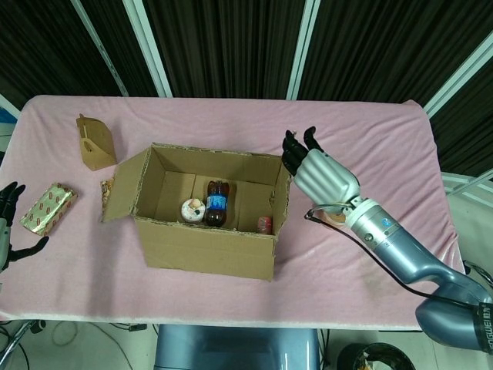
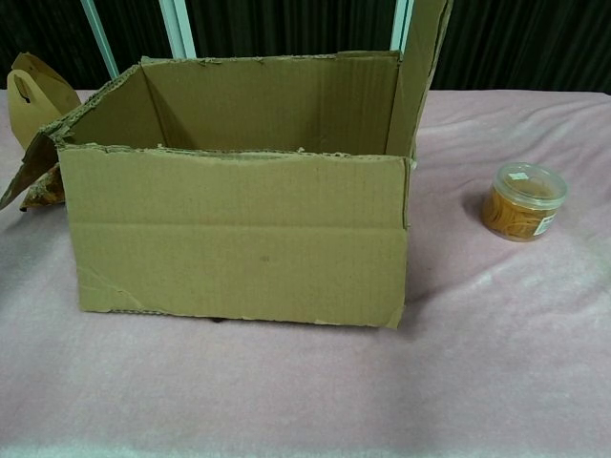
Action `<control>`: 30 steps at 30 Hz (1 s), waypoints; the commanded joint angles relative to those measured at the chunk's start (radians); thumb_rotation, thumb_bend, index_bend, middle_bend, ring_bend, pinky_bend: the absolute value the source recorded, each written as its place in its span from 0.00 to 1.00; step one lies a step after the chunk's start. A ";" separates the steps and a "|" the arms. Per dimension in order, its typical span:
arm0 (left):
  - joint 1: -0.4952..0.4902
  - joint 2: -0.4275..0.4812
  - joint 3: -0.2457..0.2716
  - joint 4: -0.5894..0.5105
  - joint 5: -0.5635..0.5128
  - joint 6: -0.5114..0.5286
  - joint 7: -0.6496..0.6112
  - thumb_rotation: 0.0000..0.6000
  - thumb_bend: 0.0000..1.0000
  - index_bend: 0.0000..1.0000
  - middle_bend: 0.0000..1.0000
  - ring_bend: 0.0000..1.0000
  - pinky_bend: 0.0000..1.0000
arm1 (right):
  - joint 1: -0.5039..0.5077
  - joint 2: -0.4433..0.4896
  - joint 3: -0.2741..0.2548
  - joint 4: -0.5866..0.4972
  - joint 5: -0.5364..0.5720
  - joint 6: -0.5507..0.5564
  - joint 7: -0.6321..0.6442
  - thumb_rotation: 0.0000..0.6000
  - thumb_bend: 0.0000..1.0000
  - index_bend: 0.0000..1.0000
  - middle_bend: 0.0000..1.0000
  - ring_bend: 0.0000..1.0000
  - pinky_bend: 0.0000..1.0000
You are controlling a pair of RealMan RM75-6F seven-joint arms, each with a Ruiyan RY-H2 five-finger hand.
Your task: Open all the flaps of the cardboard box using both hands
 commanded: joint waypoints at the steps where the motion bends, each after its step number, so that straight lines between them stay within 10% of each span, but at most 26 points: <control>1: 0.000 -0.001 0.001 0.001 0.001 0.001 0.002 1.00 0.17 0.00 0.00 0.00 0.00 | -0.028 0.019 0.002 -0.008 -0.028 0.004 0.014 1.00 0.32 0.12 0.10 0.05 0.23; 30: -0.002 -0.003 0.008 0.000 0.005 -0.007 0.035 1.00 0.17 0.00 0.00 0.00 0.00 | -0.430 -0.017 -0.004 0.038 -0.165 0.213 0.217 1.00 0.31 0.09 0.10 0.05 0.23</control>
